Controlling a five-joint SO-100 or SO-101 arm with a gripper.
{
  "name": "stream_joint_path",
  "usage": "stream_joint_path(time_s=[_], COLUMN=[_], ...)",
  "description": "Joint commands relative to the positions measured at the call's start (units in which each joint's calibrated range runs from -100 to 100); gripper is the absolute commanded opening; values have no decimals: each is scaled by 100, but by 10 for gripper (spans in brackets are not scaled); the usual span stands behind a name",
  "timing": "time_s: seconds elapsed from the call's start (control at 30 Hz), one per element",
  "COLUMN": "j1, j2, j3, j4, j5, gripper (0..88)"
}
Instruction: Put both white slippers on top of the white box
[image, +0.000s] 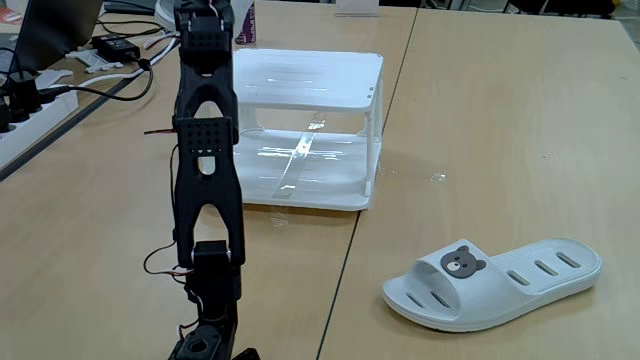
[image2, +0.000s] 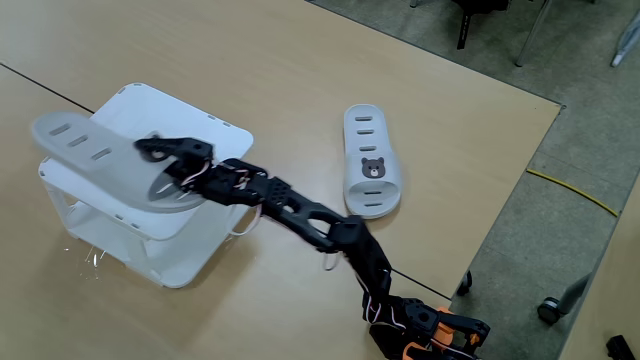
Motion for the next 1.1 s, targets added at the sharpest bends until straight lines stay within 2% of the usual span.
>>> stream_joint_path(time_s=[0.0, 0.17, 0.5, 0.57, 0.63, 0.7, 0.87, 1.07], j1=[38, 317, 441, 433, 433, 424, 416, 408], j2=[871, 1814, 1948, 1957, 2049, 2049, 2007, 1275], j3=[-1792, -2559, -2487, -2469, -2451, -2433, -2288, -1088], j4=[-41, -41, -41, -41, -50, -50, 2, 2], j5=[42, 42, 42, 42, 42, 42, 42, 42], gripper=[8, 8, 12, 63, 192, 263, 281, 282])
